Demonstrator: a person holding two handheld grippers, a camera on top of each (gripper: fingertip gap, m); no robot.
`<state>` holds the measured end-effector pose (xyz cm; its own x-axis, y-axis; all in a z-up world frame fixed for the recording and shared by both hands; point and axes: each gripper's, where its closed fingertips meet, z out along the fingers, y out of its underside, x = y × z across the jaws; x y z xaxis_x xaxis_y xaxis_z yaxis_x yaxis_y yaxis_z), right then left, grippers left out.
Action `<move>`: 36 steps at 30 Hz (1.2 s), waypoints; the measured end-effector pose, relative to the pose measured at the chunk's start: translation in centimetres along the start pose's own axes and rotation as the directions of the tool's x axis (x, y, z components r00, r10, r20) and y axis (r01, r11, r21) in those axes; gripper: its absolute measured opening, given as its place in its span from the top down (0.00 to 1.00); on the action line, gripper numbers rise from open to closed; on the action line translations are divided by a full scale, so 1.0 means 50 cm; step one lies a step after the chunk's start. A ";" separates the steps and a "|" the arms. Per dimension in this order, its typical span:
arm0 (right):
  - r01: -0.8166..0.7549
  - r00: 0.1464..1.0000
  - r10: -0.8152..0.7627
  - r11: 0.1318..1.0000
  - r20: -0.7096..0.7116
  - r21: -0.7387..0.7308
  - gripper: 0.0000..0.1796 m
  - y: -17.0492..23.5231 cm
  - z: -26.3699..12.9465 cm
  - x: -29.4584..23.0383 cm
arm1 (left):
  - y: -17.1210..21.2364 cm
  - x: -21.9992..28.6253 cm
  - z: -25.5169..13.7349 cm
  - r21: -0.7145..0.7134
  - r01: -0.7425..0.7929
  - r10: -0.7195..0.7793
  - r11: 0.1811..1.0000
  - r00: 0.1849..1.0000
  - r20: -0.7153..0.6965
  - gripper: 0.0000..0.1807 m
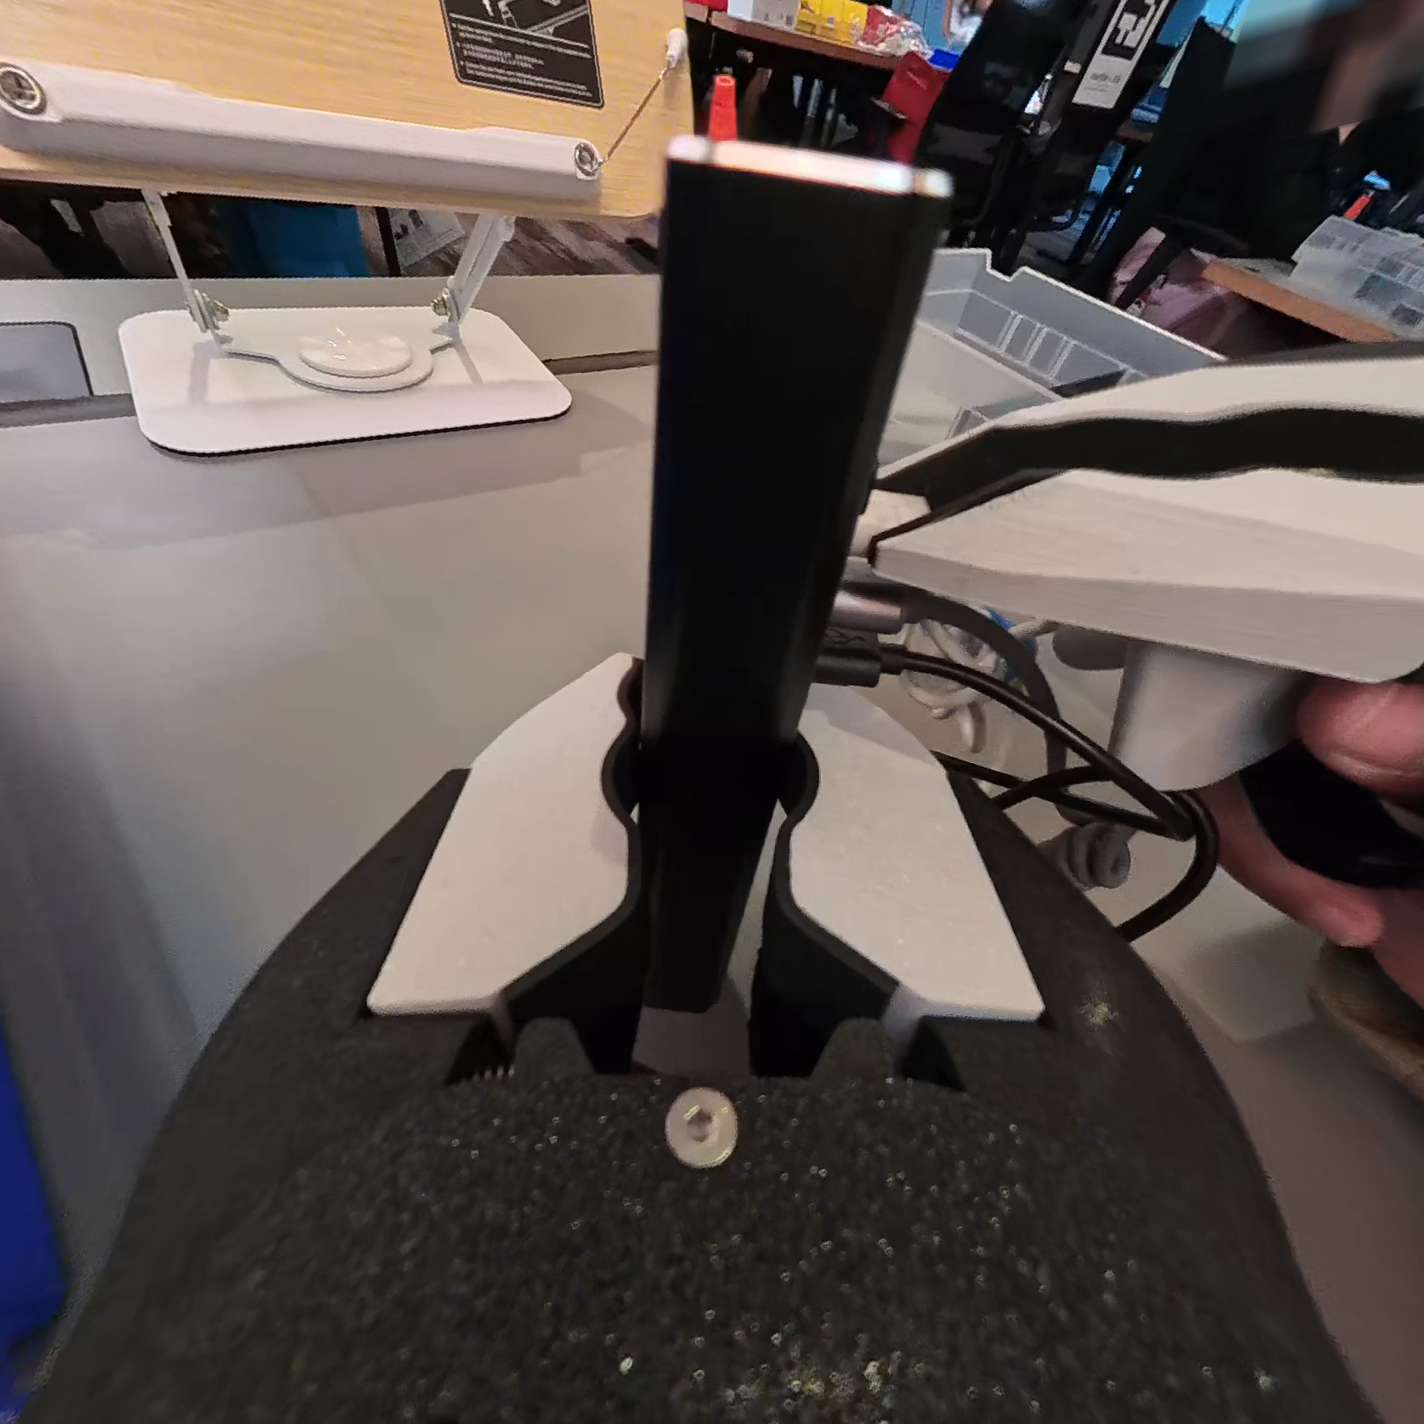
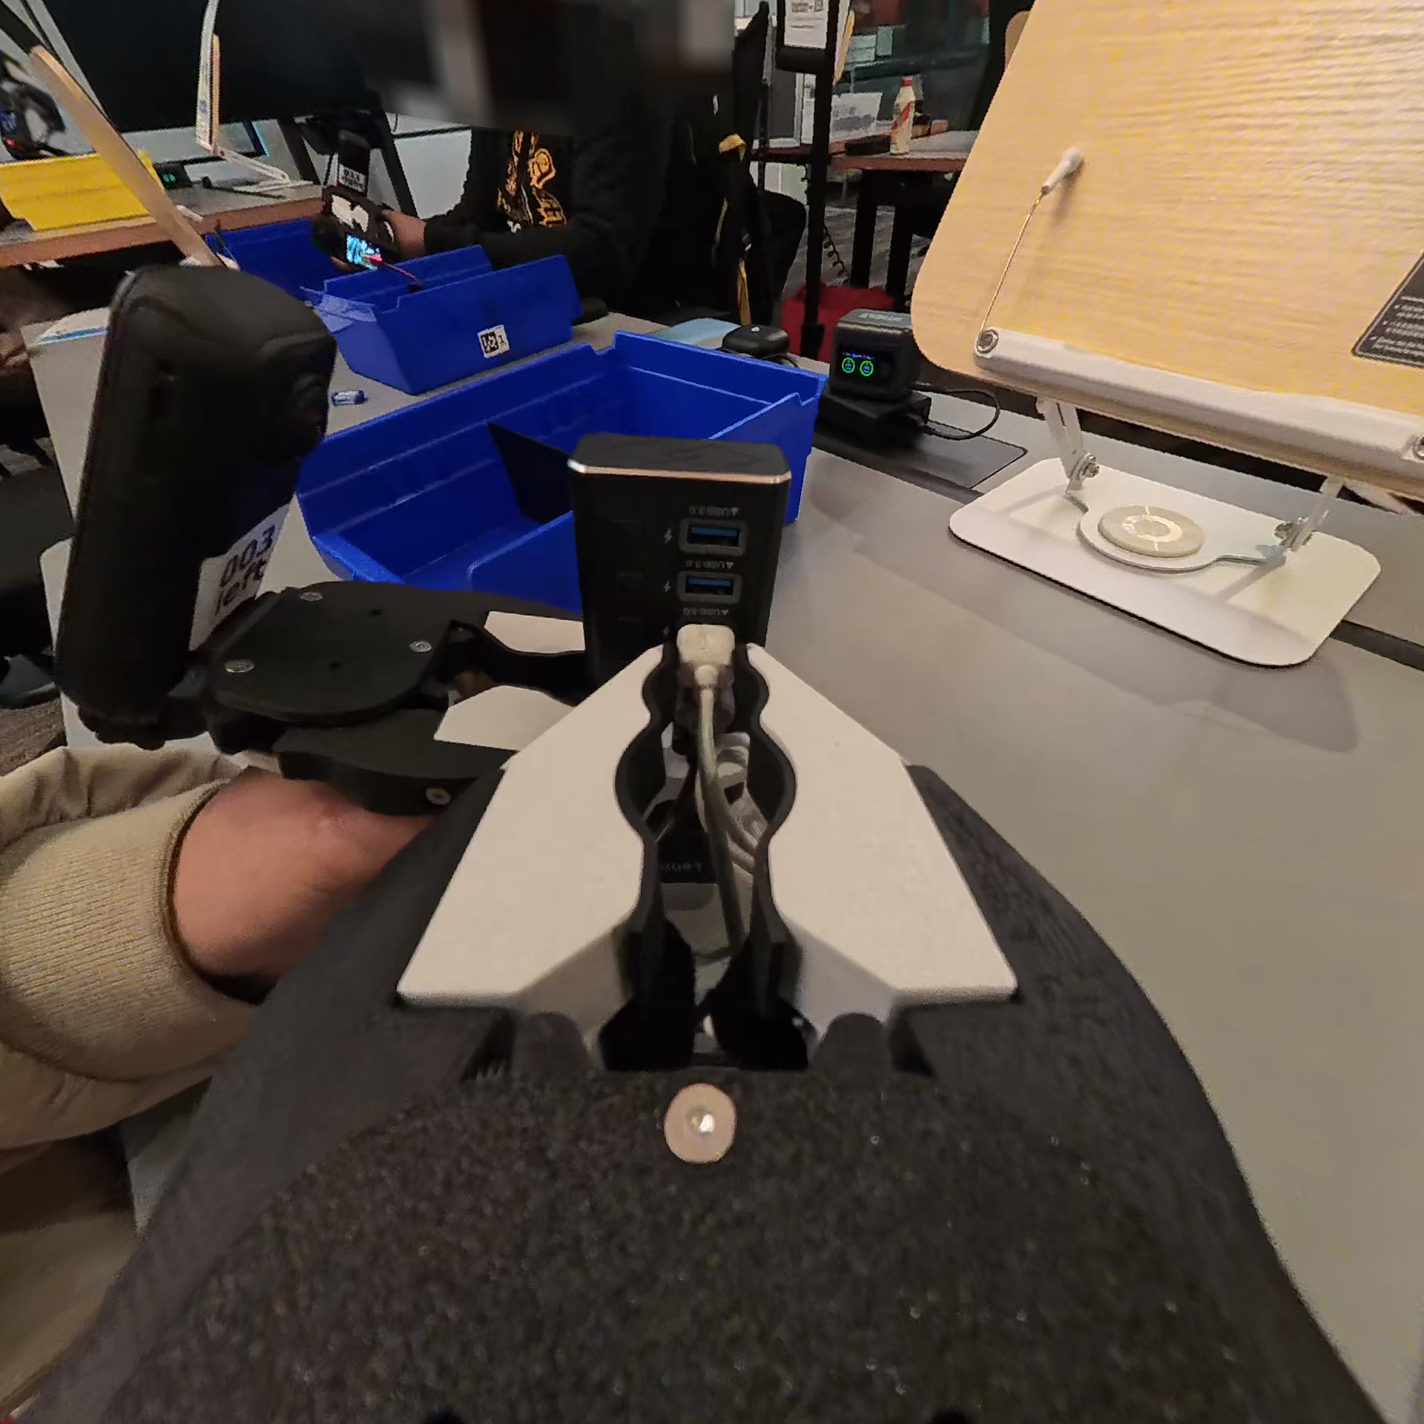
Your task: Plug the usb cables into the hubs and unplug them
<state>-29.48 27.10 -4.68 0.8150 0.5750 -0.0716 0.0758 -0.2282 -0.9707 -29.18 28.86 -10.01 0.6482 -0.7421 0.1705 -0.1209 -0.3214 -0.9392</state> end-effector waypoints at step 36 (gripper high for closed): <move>-0.077 0.996 0.080 0.995 -0.043 0.062 0.93 0.022 -0.081 0.026 | 0.015 0.080 0.029 -0.001 0.046 -0.046 0.999 0.992 -0.117 0.81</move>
<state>-26.02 24.43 -4.94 0.8422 0.5210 -0.1389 -0.0232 -0.2224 -0.9747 -25.59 26.49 -10.44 0.5611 -0.7901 0.2468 -0.0919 -0.3558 -0.9300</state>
